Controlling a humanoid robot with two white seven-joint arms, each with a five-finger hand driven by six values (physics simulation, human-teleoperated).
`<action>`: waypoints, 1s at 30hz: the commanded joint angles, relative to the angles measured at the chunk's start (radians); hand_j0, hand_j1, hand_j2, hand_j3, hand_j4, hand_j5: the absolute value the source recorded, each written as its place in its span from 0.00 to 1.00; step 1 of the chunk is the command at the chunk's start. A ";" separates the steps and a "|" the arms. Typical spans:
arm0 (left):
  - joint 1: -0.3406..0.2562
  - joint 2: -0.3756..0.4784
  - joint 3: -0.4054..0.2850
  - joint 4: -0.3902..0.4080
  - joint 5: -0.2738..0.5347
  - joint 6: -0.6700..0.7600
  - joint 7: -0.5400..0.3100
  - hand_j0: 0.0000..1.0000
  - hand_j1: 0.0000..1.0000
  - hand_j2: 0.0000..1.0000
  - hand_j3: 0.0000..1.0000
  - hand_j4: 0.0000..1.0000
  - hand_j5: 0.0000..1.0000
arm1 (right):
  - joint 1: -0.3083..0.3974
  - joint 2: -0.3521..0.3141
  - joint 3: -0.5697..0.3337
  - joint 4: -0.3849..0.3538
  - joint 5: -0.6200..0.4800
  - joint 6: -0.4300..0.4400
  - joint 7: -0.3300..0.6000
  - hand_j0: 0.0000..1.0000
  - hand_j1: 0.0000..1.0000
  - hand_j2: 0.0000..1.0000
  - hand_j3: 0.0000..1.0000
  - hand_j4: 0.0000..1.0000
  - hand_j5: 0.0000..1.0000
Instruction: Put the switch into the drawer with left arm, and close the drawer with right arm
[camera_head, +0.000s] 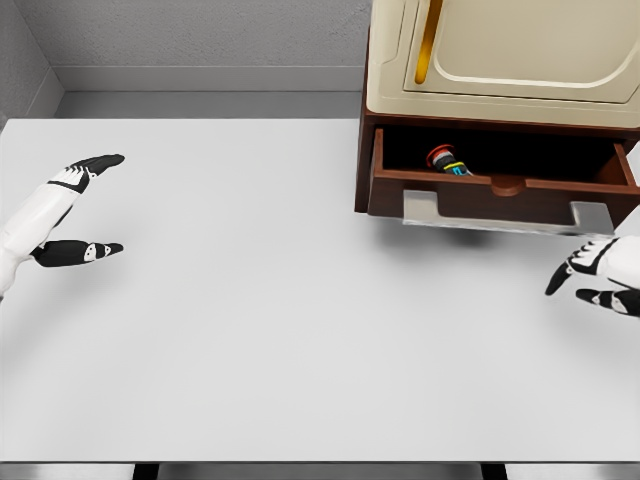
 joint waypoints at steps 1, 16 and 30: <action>0.000 0.001 0.000 0.000 0.007 0.001 0.000 1.00 1.00 1.00 1.00 1.00 1.00 | -0.002 0.035 -0.007 -0.005 -0.024 0.001 -0.005 0.55 0.55 0.55 0.55 0.55 0.55; 0.002 0.001 0.001 0.000 0.009 0.001 0.000 1.00 1.00 1.00 1.00 1.00 1.00 | -0.103 0.085 -0.010 -0.002 -0.032 0.001 -0.025 0.56 0.56 0.56 0.56 0.56 0.56; 0.002 0.002 0.001 0.001 0.007 0.001 0.000 1.00 1.00 1.00 1.00 1.00 1.00 | -0.025 0.021 0.000 -0.005 -0.018 0.001 -0.019 0.59 0.59 0.59 0.59 0.59 0.59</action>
